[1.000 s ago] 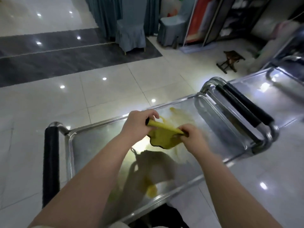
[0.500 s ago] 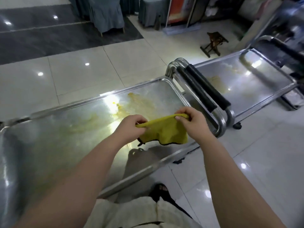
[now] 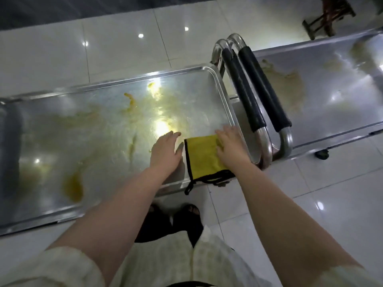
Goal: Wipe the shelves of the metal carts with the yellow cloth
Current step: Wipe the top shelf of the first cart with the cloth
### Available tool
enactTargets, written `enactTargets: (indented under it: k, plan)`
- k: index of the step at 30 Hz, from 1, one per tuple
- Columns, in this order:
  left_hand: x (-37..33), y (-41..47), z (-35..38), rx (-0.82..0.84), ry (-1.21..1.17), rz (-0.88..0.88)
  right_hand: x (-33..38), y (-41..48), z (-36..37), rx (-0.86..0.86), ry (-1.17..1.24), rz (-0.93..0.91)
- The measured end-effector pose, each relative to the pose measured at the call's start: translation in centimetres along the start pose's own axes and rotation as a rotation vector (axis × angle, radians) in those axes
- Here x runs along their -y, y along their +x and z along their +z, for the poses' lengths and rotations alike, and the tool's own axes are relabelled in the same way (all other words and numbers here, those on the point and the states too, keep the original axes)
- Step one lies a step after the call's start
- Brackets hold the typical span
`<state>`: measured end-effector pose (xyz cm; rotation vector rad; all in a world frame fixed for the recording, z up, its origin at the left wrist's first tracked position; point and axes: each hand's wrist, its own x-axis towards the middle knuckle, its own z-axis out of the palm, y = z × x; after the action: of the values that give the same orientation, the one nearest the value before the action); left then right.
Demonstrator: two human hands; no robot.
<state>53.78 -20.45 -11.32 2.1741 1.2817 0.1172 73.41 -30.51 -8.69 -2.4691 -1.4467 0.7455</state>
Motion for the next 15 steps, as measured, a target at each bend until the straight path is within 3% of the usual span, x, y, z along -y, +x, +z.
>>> enactTargets:
  k: [2, 6, 9, 15]
  plan:
    - [1.9, 0.3, 0.3, -0.017, 0.209, 0.015, -0.6, -0.3, 2.2, 0.079, -0.211, -0.064]
    - [5.5, 2.1, -0.8, 0.001, 0.455, -0.023, -0.6, -1.0, 5.0, 0.154, -0.339, -0.045]
    - [7.1, 5.3, -2.1, -0.007, 0.491, -0.056, 0.4, -0.6, 6.5, 0.214, -0.411, -0.063]
    - [10.0, 9.2, -2.2, 0.035, 0.470, -0.025, 3.9, 5.9, 6.9, 0.131, -0.386, -0.068]
